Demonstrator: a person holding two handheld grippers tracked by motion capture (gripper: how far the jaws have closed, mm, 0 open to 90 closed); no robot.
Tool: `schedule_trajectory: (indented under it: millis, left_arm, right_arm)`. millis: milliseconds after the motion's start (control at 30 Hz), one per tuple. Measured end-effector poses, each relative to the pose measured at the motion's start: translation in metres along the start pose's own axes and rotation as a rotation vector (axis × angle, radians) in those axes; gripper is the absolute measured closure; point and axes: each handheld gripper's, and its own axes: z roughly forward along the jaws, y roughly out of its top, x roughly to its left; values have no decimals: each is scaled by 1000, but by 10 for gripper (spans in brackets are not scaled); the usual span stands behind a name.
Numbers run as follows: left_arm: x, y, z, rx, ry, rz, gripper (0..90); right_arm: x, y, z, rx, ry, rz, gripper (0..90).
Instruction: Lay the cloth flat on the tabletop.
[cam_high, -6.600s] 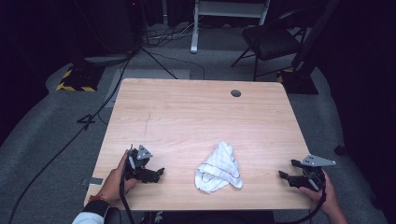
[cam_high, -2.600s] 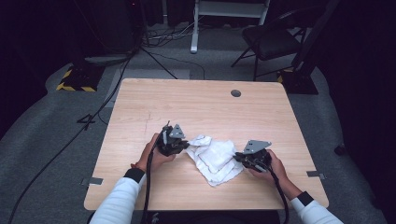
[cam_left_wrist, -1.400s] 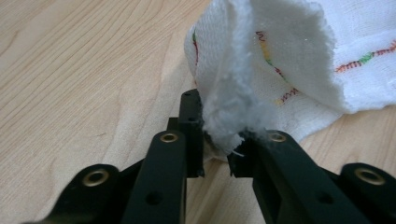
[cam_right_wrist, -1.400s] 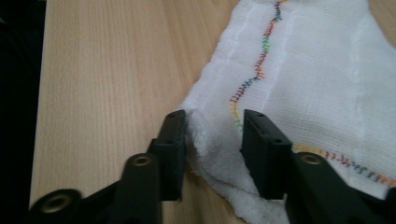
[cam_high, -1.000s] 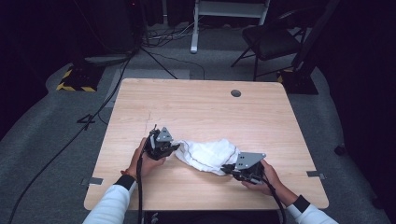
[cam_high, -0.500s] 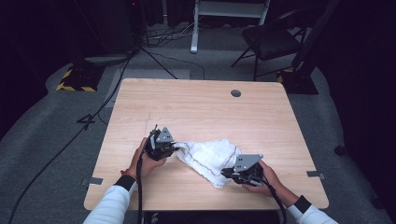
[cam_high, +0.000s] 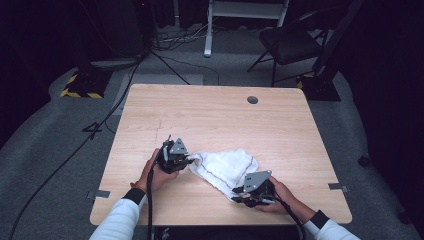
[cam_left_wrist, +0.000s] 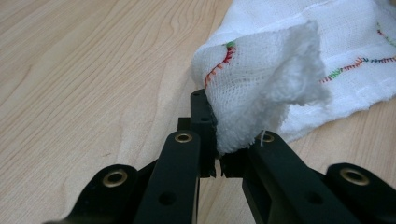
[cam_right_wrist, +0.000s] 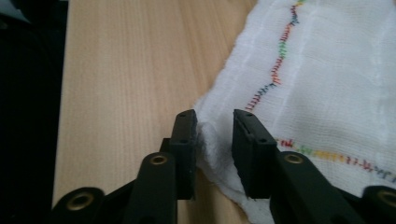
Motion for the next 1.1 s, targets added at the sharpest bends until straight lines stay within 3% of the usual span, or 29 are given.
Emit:
schedule_trajectory:
  millis: [133, 267, 500, 567, 733, 967, 1100]
  left_arm:
    - [0, 0, 0, 0, 0, 0, 863]
    - [0, 1, -2, -9, -1, 0, 865]
    - [2, 3, -11, -48, 7, -11, 866]
    - [2, 5, -15, -69, 7, -12, 866]
    - [0, 7, -19, -86, 6, -8, 866]
    - [-3, 6, -16, -64, 4, 15, 867]
    - [-1, 7, -18, -73, 8, 13, 867]
  right_arm:
    - [-4, -1, -1, -8, -22, 16, 819]
    - [-3, 2, -4, -8, -61, -4, 859]
    - [-14, 8, -37, -113, -151, 53, 863]
    - [-16, 9, -44, -137, -158, 66, 862]
    - [-16, 10, -48, -136, -134, 77, 859]
    - [-7, 8, -22, -46, -62, 56, 859]
    - [-8, 7, -22, -43, -81, 51, 869]
